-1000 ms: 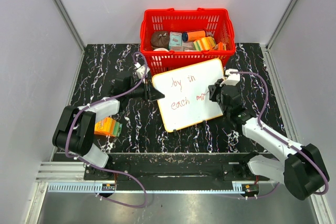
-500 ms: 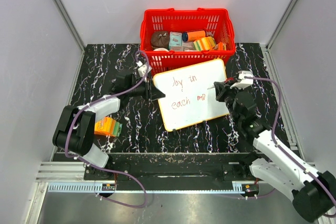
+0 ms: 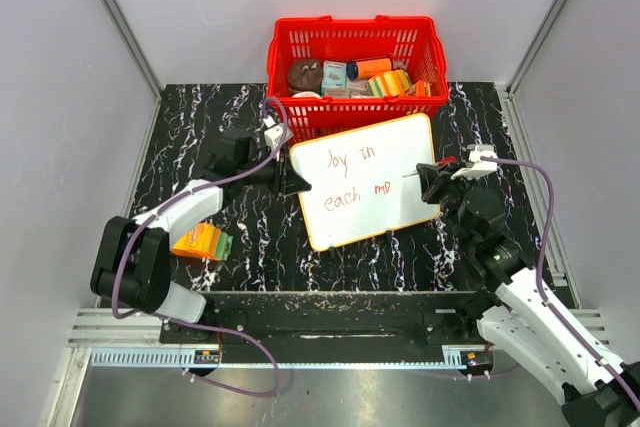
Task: Write a sentence on the whiteboard
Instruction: Write on the whiteboard with the whiteboard.
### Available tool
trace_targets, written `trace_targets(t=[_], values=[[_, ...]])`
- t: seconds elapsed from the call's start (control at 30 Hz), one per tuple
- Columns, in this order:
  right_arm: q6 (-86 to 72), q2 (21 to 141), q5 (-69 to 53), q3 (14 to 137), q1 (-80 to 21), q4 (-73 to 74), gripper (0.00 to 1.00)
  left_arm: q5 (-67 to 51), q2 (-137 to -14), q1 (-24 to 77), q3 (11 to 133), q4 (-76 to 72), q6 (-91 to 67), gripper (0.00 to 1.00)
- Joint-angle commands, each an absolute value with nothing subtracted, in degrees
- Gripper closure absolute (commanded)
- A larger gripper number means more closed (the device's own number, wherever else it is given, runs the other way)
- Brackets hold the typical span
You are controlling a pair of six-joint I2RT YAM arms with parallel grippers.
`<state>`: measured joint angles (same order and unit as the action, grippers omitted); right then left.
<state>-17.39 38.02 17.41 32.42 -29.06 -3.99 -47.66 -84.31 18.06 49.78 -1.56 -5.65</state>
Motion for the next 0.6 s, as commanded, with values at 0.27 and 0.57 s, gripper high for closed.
trace_targets(t=[0.27, 0.57], values=[[-16.35, 37.27, 15.73, 34.01, -28.74, -1.14, 1.00, -30.68, -84.02, 17.14, 48.96, 9.14, 10.46, 0.84], [-16.79, 37.71, 15.64, 33.84, -28.65, -0.97, 1.00, -24.26, -80.16, 17.05, 46.41, 3.79, 7.38, 0.43]])
